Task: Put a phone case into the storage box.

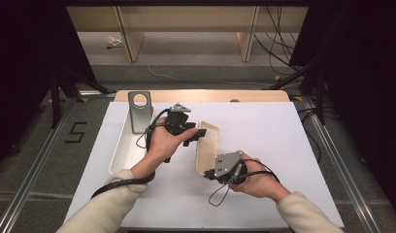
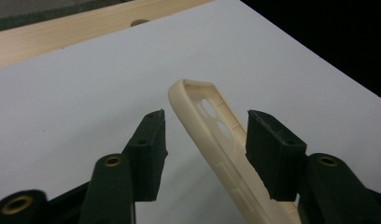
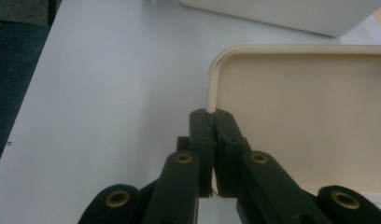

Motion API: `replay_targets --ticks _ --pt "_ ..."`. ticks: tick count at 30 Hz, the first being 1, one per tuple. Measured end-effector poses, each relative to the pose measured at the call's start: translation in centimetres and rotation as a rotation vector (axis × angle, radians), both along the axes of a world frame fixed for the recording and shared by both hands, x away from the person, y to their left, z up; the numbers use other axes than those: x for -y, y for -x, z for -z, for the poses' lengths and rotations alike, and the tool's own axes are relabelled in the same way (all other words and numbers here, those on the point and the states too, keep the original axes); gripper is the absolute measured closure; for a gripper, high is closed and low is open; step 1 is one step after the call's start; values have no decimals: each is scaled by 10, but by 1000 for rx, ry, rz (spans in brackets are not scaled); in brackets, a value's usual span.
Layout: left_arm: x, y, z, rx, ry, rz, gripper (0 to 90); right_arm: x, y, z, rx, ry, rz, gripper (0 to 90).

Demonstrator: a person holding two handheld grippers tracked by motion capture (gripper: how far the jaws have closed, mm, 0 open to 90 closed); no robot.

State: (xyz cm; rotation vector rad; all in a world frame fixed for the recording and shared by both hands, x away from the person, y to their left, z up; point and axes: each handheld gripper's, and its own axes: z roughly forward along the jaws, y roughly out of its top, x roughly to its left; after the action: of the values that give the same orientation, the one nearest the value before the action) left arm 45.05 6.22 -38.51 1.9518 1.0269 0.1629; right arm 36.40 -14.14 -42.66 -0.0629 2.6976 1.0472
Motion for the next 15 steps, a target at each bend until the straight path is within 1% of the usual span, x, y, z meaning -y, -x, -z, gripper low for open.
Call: replay_targets --ticks 1,2,7,9,12,15 --pt "0 -1 1 -17 13 -9 515 0 0 0 -1 1 -2 884" --pt "0 -2 1 -28 17 -13 536 0 0 0 1 2 -1 884" --pt "0 -5 2 -45 29 -30 638 0 0 1 -3 7 -5 884" --pt "-1 -6 3 -58 37 -38 656 -1 1 1 -4 7 -3 884" --pt "-1 -6 2 -69 43 -34 669 -1 1 1 1 15 -8 884" --pt "-1 -5 1 -77 61 -39 685 -2 1 2 4 14 -8 884"
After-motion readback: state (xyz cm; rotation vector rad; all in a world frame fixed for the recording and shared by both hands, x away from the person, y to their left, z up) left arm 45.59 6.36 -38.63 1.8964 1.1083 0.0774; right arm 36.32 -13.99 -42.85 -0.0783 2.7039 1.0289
